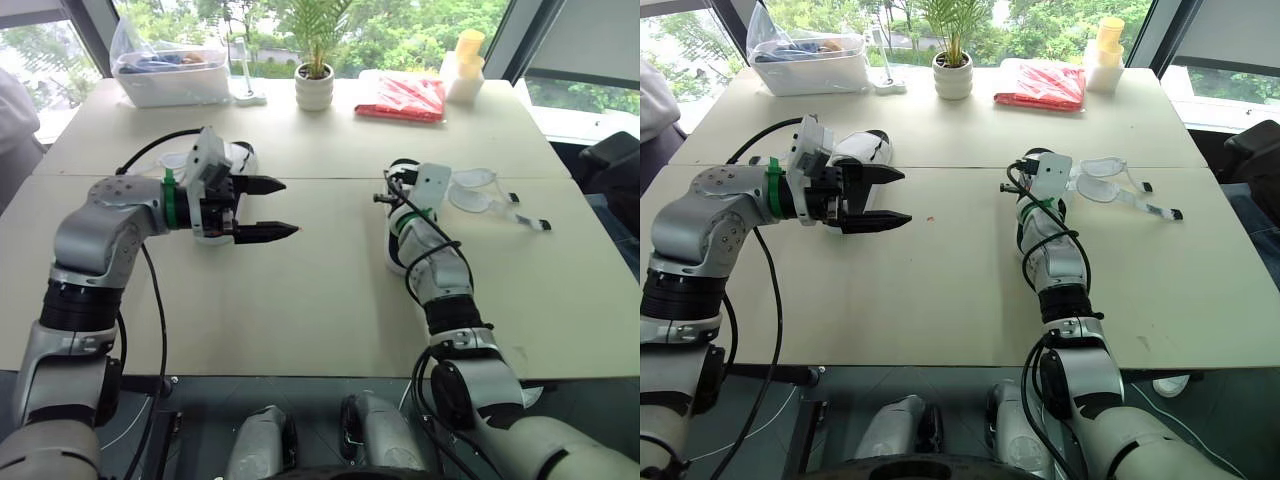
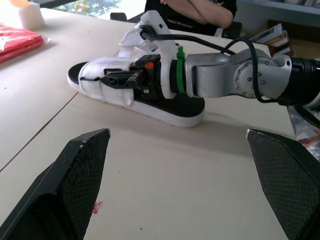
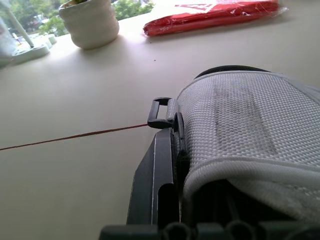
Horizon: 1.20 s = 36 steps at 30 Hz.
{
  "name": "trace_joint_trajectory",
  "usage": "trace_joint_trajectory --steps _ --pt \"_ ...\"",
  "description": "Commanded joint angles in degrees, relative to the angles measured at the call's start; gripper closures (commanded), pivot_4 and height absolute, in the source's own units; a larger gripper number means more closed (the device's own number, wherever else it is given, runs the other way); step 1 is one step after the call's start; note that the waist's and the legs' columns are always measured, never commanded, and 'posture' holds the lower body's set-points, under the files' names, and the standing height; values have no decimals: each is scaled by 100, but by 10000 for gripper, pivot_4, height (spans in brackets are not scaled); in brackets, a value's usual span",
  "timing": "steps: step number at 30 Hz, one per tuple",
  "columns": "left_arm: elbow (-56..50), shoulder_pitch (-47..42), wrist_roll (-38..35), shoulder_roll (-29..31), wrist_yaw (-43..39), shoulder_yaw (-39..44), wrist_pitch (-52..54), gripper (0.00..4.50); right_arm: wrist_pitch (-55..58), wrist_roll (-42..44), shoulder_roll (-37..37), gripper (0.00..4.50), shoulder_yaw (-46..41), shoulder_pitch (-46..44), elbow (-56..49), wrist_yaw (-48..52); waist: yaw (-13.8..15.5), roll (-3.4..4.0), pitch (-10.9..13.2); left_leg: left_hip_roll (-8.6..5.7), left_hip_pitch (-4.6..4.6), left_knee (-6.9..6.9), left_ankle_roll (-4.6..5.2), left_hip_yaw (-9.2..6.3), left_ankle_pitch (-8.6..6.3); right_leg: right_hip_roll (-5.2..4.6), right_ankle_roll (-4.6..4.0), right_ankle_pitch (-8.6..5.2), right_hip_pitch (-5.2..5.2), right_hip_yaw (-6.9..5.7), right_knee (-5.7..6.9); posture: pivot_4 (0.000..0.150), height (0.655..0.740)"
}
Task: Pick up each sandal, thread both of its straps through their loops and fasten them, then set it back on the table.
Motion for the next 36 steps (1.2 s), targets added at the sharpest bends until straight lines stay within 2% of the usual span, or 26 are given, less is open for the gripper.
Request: trace_joint_trajectory --steps 1,8,17,21,29,31,32,36 --pt "-129 -46 -23 97 -157 18 -24 0 -106 99 -514 44432 494 286 -1256 1468 -10 8 6 0 -2 0 0 -1 0 0 0 0 0 0 -1 1500 7288" --pt "-318 -2 -108 315 -643 -127 110 0 763 856 -2349 44432 1250 944 -3078 4696 -29 16 16 2 -2 0 0 0 0 4 1 0 -4 2 -1 1500 7288" --pt "-578 216 -391 639 -1024 -13 475 0 143 837 -3507 44432 2001 1099 -3144 7435 6 1 26 2 0 2 1 1 0 2 0 0 -4 2 -1 1500 7288" --pt "-700 398 -426 780 -1065 27 496 0 -158 768 -3565 44432 2142 1261 -3104 7882 74 -7 31 2 0 4 1 1 -1 1 0 0 -4 2 -2 1500 7288" --pt "-732 593 -288 835 -976 -38 350 0 -133 667 -3265 44432 2070 1319 -2789 7682 141 -7 33 7 -19 49 5 -4 -3 1 0 0 -4 -1 12 1500 7288" --pt "-644 541 -246 800 -918 -20 322 0 188 840 -3215 36104 2016 1383 -3029 7554 142 -7 33 9 -26 57 5 -9 -3 2 0 0 -4 -7 12 1500 7288" --pt "-601 508 -232 784 -903 -19 313 0 370 908 -3186 33407 2004 1409 -3148 7470 143 -7 33 9 -29 58 5 -12 -3 2 -1 0 -5 -9 12 1500 7288" --pt "-445 363 -201 740 -873 -44 284 0 725 797 -3092 13128 2032 1518 -3331 7118 133 -7 33 10 -53 70 5 -15 -3 2 -2 1 -28 -13 27 1500 7288"
